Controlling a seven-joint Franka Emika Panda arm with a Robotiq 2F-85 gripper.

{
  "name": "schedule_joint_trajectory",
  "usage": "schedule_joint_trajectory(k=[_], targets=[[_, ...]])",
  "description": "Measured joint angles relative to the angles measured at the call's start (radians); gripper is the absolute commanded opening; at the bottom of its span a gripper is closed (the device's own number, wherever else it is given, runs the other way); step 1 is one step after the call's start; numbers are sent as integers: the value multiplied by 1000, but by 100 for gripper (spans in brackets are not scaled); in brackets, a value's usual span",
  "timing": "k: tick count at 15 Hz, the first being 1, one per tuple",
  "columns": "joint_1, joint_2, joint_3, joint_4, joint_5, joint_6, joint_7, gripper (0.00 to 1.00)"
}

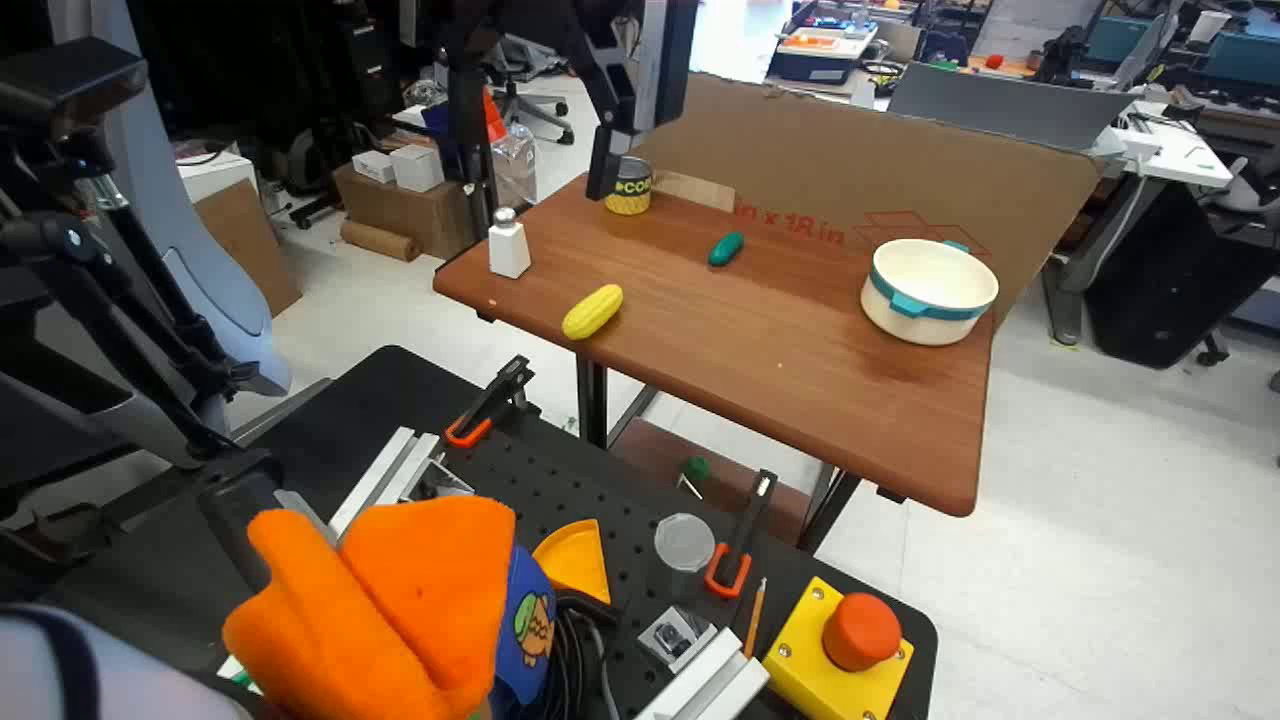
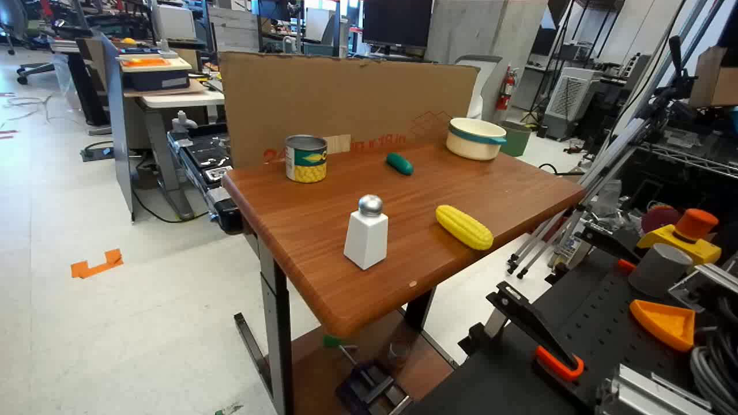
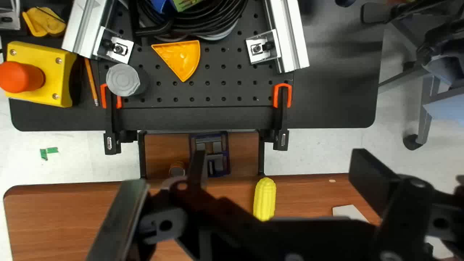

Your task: Move the corn to the right side of the table.

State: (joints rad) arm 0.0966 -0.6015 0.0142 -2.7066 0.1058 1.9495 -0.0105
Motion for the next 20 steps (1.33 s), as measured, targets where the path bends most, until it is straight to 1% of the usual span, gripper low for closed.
schedule_joint_trajectory(k=[8, 11, 13, 15, 20], targets=[[0, 0, 0, 0, 0, 0, 2, 100], [-2, 22, 1, 2, 1, 48, 41, 100], [-2, 74, 5, 16, 2, 104, 76, 100], [-2, 154, 16, 44, 2, 167, 115, 100], [-5, 417, 62, 150, -17, 318, 227, 100]])
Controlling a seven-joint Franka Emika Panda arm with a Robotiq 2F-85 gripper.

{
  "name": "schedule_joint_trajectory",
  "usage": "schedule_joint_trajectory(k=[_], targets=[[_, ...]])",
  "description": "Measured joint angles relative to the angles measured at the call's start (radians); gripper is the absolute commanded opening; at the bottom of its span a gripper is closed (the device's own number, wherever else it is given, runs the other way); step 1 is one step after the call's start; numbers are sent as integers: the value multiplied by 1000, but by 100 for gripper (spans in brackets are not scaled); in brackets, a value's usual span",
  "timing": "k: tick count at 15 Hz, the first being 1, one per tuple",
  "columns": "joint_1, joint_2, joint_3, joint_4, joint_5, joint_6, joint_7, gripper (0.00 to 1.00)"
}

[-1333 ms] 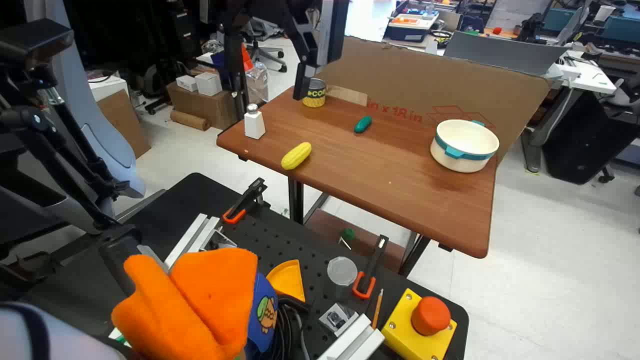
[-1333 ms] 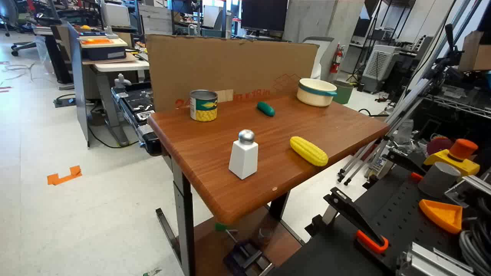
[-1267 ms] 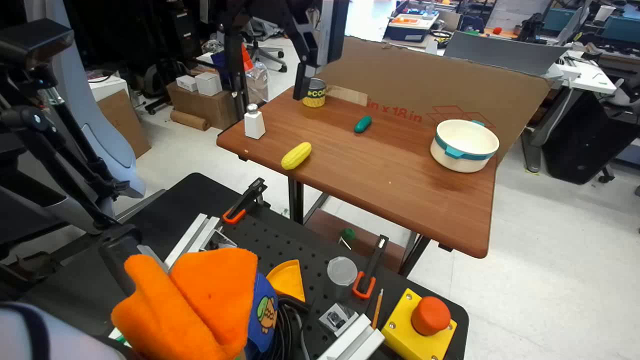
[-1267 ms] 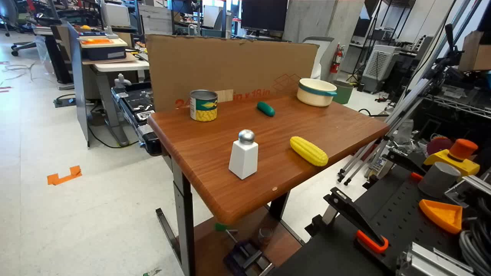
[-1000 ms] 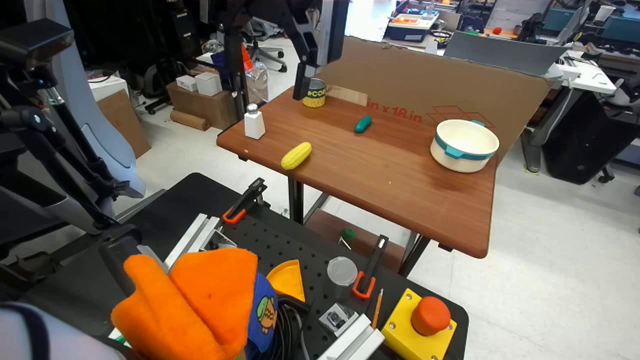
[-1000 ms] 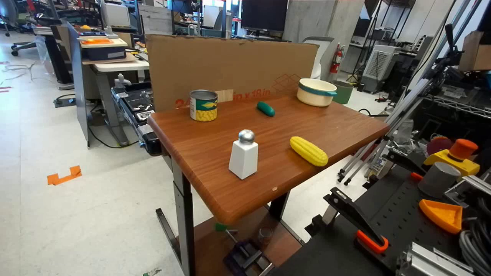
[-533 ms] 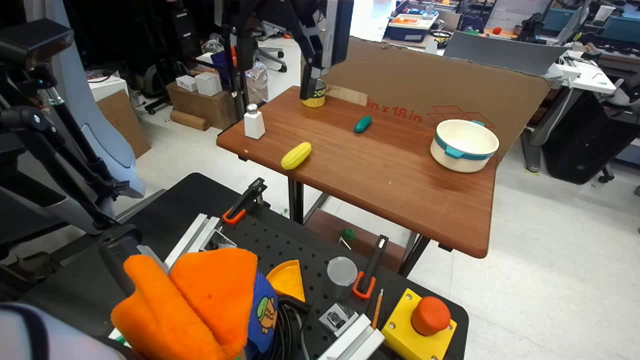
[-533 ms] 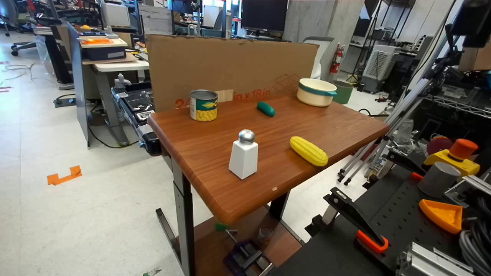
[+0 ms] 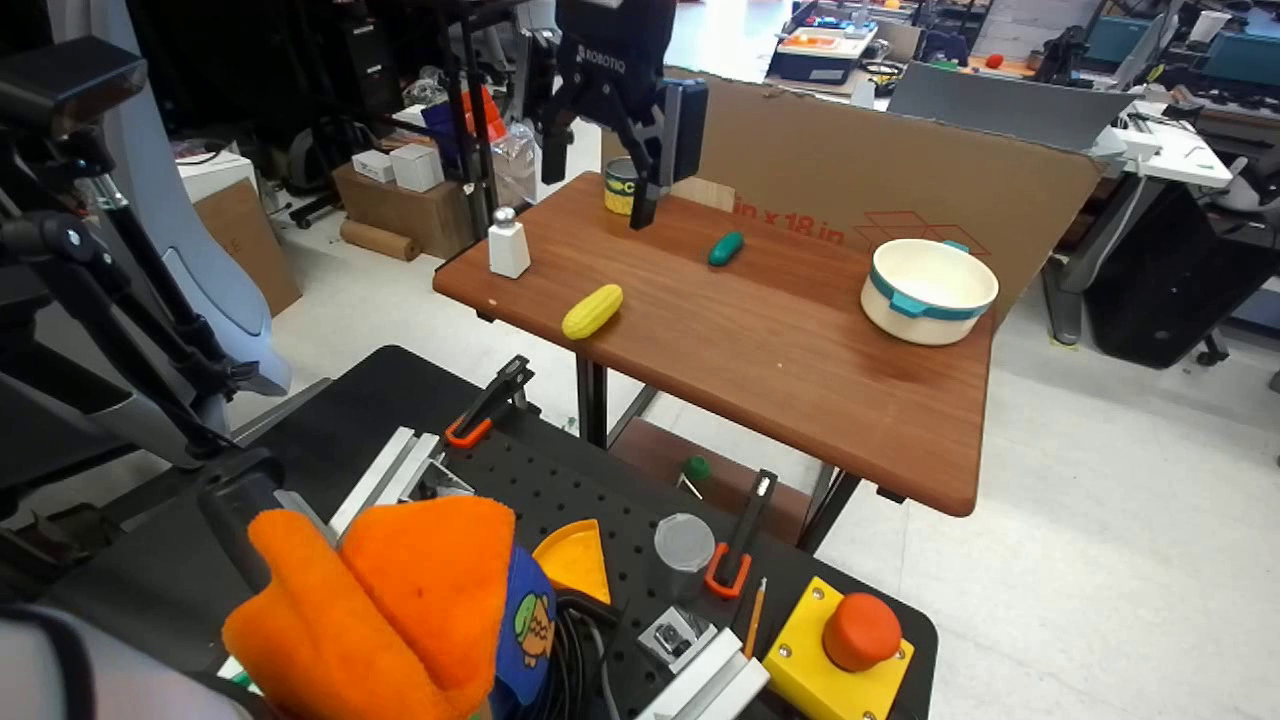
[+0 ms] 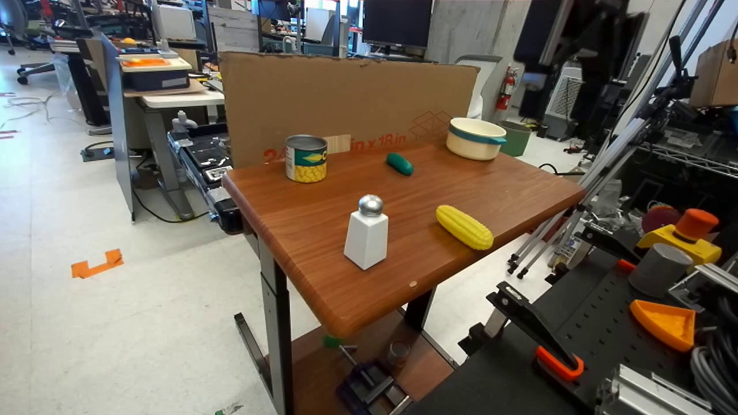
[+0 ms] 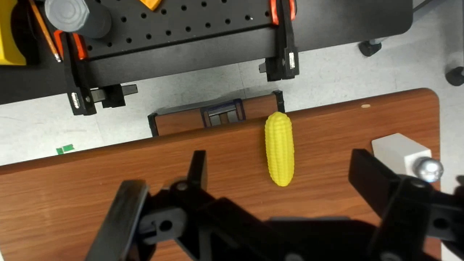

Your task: Move the corn to the right side of the table.

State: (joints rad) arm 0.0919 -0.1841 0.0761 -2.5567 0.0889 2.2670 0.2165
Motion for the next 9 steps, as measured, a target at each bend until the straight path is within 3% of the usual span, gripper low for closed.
schedule_joint_trajectory(k=[9], targets=[[23, 452, 2, 271, -211, 35, 277, 100]])
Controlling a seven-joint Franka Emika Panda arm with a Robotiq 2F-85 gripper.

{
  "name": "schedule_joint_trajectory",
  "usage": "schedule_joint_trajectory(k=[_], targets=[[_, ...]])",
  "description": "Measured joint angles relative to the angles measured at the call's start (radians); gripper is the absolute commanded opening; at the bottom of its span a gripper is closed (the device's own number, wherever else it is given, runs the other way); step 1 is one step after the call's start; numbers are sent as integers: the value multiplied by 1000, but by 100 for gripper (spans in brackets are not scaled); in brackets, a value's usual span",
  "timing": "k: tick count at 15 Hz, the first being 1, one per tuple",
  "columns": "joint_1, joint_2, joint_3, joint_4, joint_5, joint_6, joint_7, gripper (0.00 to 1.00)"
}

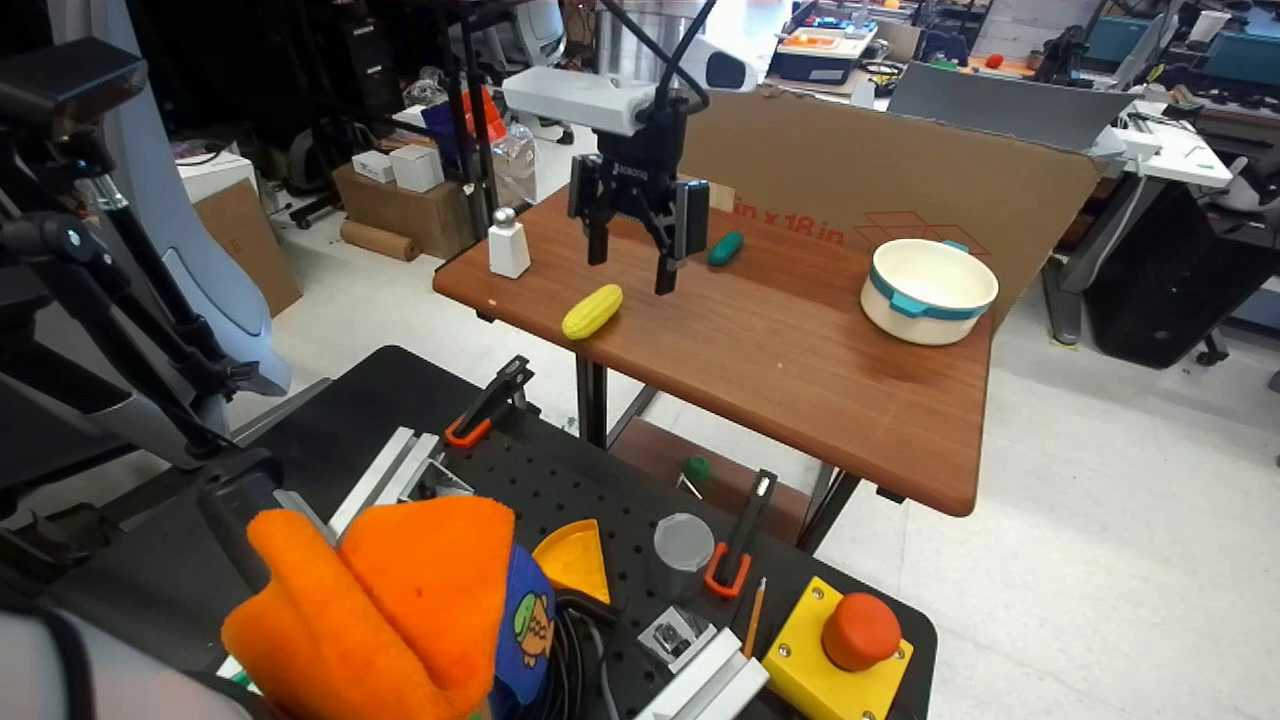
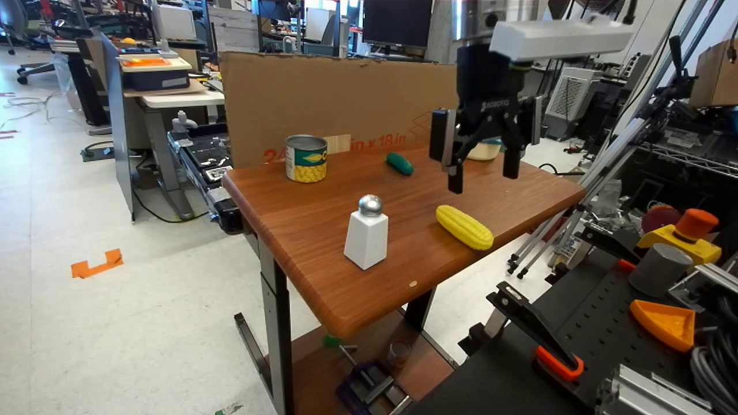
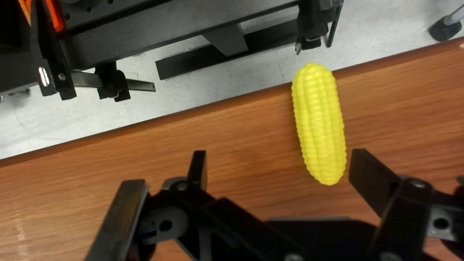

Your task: Move the corn to the right side of the table.

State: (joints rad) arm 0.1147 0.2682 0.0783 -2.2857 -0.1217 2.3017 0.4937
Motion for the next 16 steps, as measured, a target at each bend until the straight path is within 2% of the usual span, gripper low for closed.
schedule_joint_trajectory(k=[4, 9, 10, 11, 16], targets=[[52, 120, -24, 77, -31, -4, 43, 100], [109, 184, -35, 114, -31, -6, 43, 100], [117, 189, -40, 119, -31, -10, 44, 75], [124, 191, -46, 122, -31, -15, 44, 74], [138, 193, -52, 140, -31, -31, 45, 40]])
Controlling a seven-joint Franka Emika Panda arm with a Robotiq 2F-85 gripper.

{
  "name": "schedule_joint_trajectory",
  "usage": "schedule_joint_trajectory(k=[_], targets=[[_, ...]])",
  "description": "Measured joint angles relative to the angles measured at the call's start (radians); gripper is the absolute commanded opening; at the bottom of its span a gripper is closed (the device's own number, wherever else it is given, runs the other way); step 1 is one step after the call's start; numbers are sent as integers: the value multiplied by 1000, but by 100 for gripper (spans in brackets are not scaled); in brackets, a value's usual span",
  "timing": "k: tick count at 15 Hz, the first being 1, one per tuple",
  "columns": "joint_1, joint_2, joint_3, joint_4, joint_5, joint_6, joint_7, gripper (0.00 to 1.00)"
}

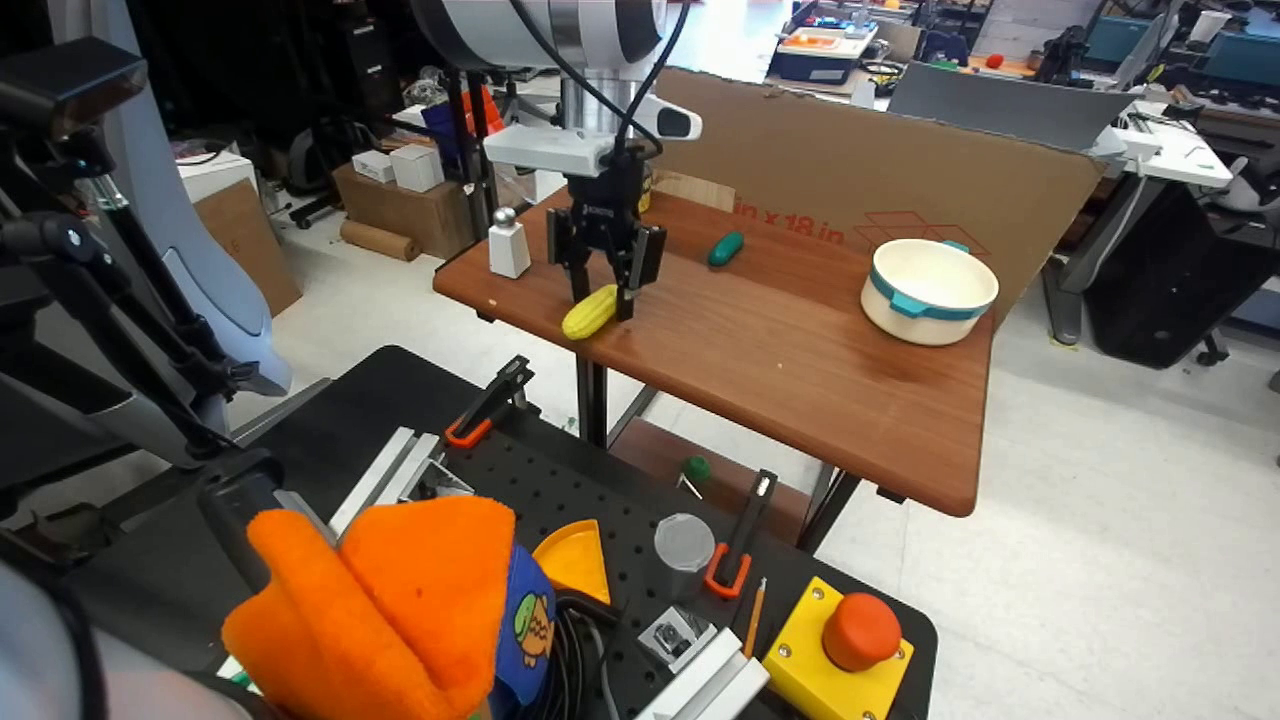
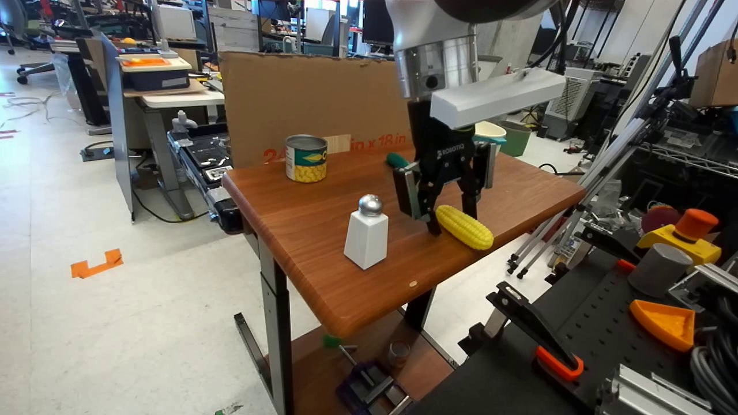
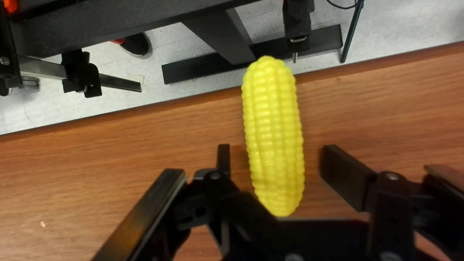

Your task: Move the corn to the right side of the table.

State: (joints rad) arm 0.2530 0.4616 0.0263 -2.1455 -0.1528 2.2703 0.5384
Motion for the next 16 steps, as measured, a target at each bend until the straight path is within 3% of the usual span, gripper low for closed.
schedule_joint_trajectory(k=[3, 11, 16], targets=[[1, 4, 0, 16, 2, -12, 0, 19], [-9, -11, -39, 107, -21, -192, -15, 18], [-82, -17, -111, 159, -115, -296, -98, 18]])
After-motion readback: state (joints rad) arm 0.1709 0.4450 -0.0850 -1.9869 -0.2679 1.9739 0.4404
